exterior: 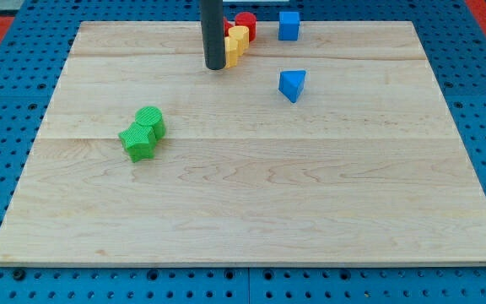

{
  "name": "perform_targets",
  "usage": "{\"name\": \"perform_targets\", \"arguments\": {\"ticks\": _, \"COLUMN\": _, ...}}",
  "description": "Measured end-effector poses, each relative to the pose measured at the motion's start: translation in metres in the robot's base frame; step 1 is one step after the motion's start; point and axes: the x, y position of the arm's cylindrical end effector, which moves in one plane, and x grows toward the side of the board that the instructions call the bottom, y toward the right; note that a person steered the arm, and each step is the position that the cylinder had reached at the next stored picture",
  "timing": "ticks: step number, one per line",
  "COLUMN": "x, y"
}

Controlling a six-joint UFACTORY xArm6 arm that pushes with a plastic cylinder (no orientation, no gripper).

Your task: Push the blue cube into red blocks

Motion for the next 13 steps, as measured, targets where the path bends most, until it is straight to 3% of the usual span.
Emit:
{"name": "perform_targets", "arguments": {"ticks": 1, "x": 0.007, "y": 0.005}}
{"name": "perform_targets", "arguments": {"ticks": 3, "x": -0.013, "y": 0.14}}
{"name": "perform_targets", "arguments": {"ticks": 4, "x": -0.009, "y": 0.175}}
{"name": "perform_targets", "arguments": {"ticks": 7, "x": -0.014, "y": 0.205}}
{"name": "perform_targets", "arguments": {"ticks": 9, "x": -0.067, "y": 0.26}}
{"name": "perform_targets", "arguments": {"ticks": 10, "x": -0.102, "y": 0.238}}
{"name": "perform_targets", "arguments": {"ticks": 11, "x": -0.102, "y": 0.216}}
{"name": "perform_targets", "arguments": {"ticks": 12, "x": -0.102, "y": 0.132}}
{"name": "perform_targets", "arguments": {"ticks": 13, "x": -0.102, "y": 0.099}}
